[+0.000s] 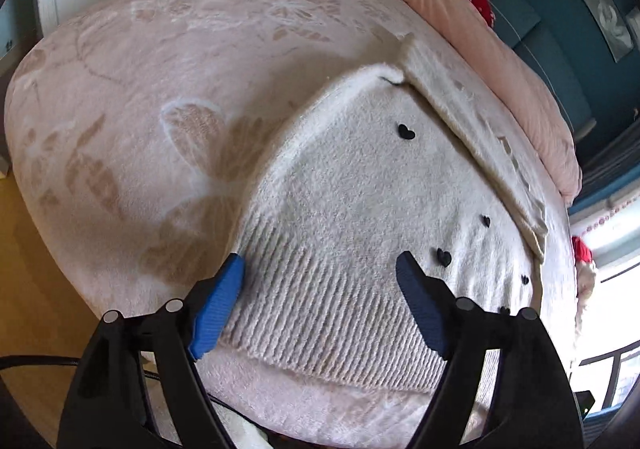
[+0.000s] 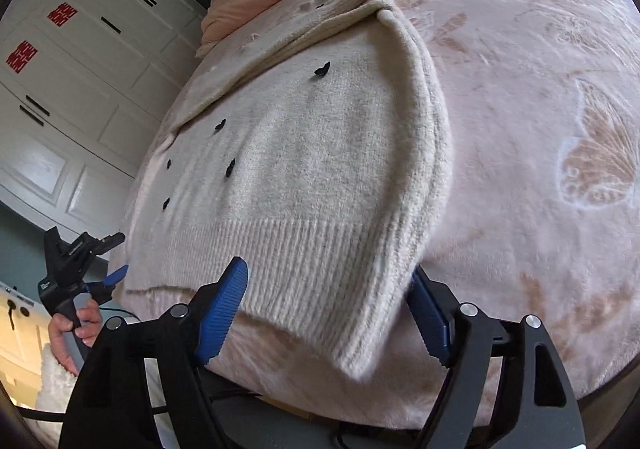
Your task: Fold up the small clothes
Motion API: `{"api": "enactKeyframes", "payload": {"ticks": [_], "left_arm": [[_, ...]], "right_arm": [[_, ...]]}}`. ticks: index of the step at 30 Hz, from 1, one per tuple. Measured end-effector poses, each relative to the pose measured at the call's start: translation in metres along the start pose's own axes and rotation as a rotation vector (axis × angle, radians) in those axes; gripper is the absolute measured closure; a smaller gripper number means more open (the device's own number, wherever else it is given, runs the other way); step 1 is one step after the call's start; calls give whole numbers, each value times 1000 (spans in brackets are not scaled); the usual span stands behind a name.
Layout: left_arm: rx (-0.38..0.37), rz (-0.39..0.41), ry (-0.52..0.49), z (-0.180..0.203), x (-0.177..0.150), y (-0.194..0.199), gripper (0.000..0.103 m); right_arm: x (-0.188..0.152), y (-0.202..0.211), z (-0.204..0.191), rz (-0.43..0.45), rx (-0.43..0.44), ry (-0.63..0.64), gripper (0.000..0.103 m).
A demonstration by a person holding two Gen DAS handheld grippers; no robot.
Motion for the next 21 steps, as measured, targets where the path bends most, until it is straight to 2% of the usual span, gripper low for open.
{"api": "enactKeyframes", "payload": {"ticks": [1,2,3,4,5,6,8,10,12,13,14,18,21], "left_arm": [[-1,2,7,0,1,-1,26],[-6,-5,13,0,2,-5,25],[-4,-12,19,-1,4,-9,24],[6,-12,29,-1,7,-11,25],[9,-13,35,-2,7,-11,25],[10,-11,42,-1,7,-11,29],[20,-7,51,-3,7,-9,46],[19,-29,56,-8,7,-10,79],[-119,-119,115,-17,5,-10,95],[-169,-150,157,-19,3,-7,96],[-188,-157,162,-18,0,-3,96],[-232,-163,64,10,-24,26,98],[-240,-190,-2,25,-54,47,98]], "right_arm": [[1,-2,-1,7,0,6,29],[2,-1,0,10,-2,10,37],[6,-3,-2,9,-3,8,56],[7,-4,0,3,4,-1,67],[9,-5,3,-8,20,-21,88],[10,-4,7,-10,51,-39,90],[8,4,8,17,68,-39,92],[8,19,3,48,56,-11,93],[9,36,1,81,54,-6,94],[9,44,2,96,51,-8,94],[9,56,4,116,54,-12,94],[-5,102,16,151,40,-6,95],[-35,129,29,111,-2,12,96]]}}
Point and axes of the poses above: each gripper's, at about its wrist camera, not at the fingertips, and y roughly against the way its jaws point, z to its right, x to its top, the point moved 3 cm from there along -y, roughly the way its jaws point, and after that the axes turned 12 degrees about -z, right-handed, at the moved point
